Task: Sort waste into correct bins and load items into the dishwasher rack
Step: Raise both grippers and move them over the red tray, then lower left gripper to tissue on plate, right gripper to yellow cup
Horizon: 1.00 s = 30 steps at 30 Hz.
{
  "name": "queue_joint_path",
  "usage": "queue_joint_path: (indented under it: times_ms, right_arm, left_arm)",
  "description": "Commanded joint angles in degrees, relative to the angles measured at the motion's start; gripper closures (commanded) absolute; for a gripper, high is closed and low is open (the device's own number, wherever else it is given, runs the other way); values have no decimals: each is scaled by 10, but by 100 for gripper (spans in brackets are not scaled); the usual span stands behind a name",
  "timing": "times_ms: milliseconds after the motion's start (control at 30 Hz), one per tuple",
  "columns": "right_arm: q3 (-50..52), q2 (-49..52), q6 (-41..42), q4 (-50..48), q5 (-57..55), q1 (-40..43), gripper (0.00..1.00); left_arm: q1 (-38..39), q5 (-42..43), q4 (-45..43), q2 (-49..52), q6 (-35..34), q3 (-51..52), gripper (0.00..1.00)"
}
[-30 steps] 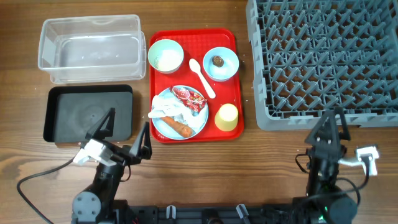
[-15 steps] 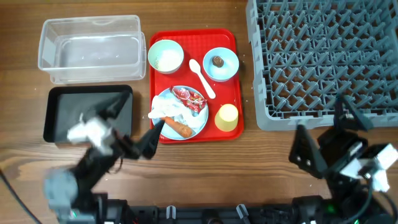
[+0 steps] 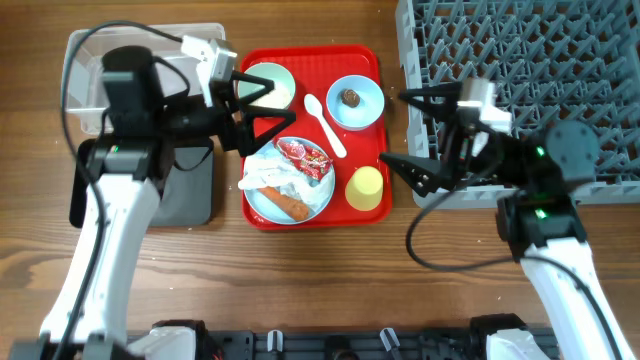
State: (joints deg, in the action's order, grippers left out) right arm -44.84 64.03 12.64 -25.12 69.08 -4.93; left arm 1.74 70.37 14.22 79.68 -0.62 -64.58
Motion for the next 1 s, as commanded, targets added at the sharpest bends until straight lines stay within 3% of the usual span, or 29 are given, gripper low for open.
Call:
queue_joint_path:
  times_ms: [0,167,333,400,500,567,733,833,967]
  right_arm:
    - [-18,51,-13,-30,133,2,0]
    - [-18,83,10,-49,156,2,0]
    - [-20,87,67,-61,127,2,0]
    - [-25,87,92,-61,98,2,0]
    - [-32,87,101,-17,16,2,0]
    - [-35,87,82,64,-76,1,0]
    - [-41,87,27,251,-283,-37,0]
    - [-67,87,1,340,-399,-89,0]
    - [-146,87,-2,495,-599,-191,0]
  left_arm:
    - [-4,152,-3,54,32,-11,0]
    - [0,170,-29,77,31,-11,0]
    - [23,139,-190,77,-115,-11,0]
    - [23,82,-195,77,-136,-11,0]
    - [24,-75,-118,77,-116,-11,0]
    - [37,-277,-18,77,-79,-12,0]
    - [108,-618,158,77,-60,-31,0]
    - [145,-704,236,77,-60,-54,0]
    - [162,-712,351,77,-72,-83,0]
